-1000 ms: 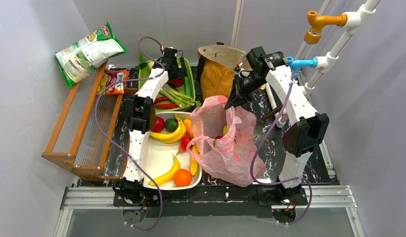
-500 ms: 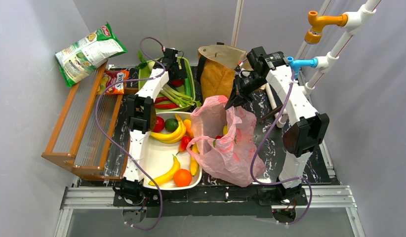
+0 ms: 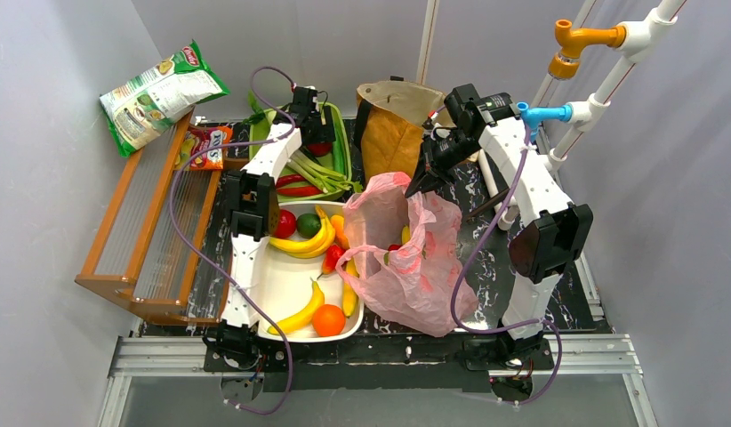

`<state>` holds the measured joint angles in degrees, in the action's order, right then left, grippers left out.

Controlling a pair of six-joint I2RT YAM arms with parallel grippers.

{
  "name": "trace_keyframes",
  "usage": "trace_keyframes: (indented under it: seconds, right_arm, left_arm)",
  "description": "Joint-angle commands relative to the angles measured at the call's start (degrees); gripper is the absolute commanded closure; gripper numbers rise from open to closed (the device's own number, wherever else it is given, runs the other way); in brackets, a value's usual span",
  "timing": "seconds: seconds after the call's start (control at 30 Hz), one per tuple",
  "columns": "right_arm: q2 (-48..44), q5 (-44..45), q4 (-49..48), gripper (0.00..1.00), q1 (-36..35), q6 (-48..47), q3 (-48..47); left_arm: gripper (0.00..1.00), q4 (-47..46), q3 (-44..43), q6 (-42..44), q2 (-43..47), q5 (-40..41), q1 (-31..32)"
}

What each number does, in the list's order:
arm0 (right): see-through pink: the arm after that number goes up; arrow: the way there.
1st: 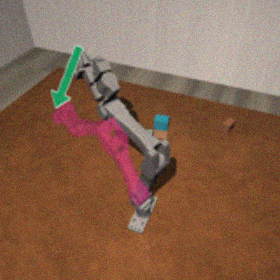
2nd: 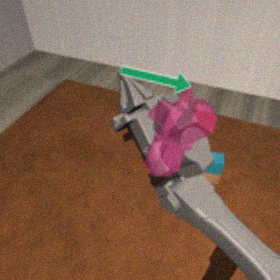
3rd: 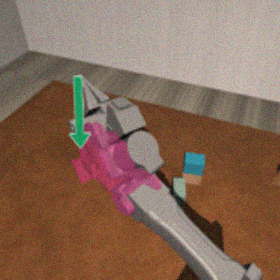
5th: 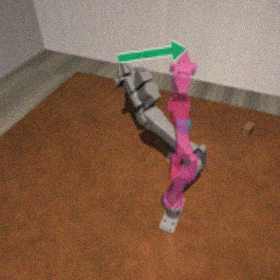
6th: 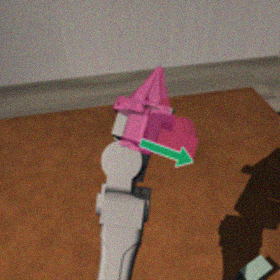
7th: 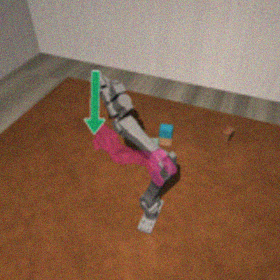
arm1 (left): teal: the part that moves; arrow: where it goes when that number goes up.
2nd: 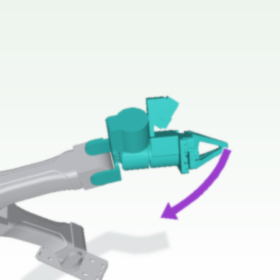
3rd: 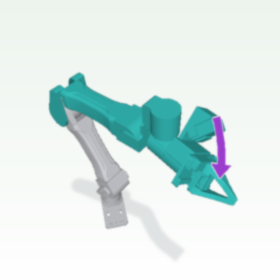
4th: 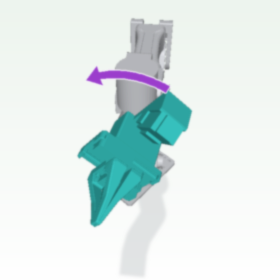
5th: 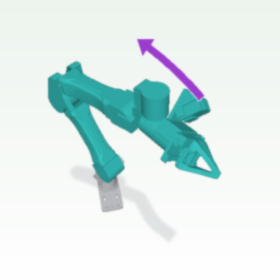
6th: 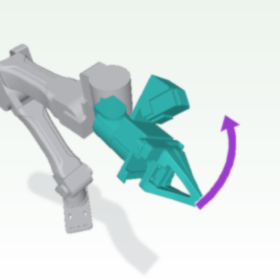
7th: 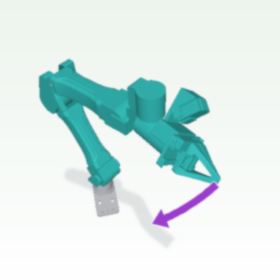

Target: Place the food into the grocery bag and tie it

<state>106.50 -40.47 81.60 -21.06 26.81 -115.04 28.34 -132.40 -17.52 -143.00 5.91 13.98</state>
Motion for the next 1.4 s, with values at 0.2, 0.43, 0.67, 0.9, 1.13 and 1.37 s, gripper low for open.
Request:
trace_keyframes:
  seconds: [0.2, 0.43, 0.67, 0.9, 1.13, 1.37]
  right_arm:
    - [-0.82, -0.19, 1.17, 0.99, 1.64, -0.45, -1.8]
    - [-1.73, 0.08, 1.01, 0.99, 1.64, -0.54, -1.41]
    - [-1.67, -0.63, 0.48, 0.99, 1.64, -0.45, -1.72]
    - [-1.65, -1.42, -0.62, 0.99, 1.64, 0.72, -0.96]
    - [-1.47, -1.99, -1.34, 0.99, 1.64, 2.25, -1.51]
    - [-1.5, -1.77, -1.19, 0.99, 1.63, 2.68, -1.87]
  left_arm:
    - [0.88, -5.16, 8.96, -0.51, 15.56, -0.61, 0.07]
    - [1.0, -5.88, 15.69, -7.53, 23.56, 0.54, 0.02]
    - [1.0, -6.6, 24.02, -8.81, 32.95, 0.33, 0.34]
    - [1.0, -8.17, 29.93, -9.06, 41.98, -2.06, 0.34]
    - [1.0, -11.03, 40.96, -10.34, 54.56, -5.8, 0.27]
    - [1.0, -12.8, 50.24, -7.8, 66.6, -17.46, 0.76]
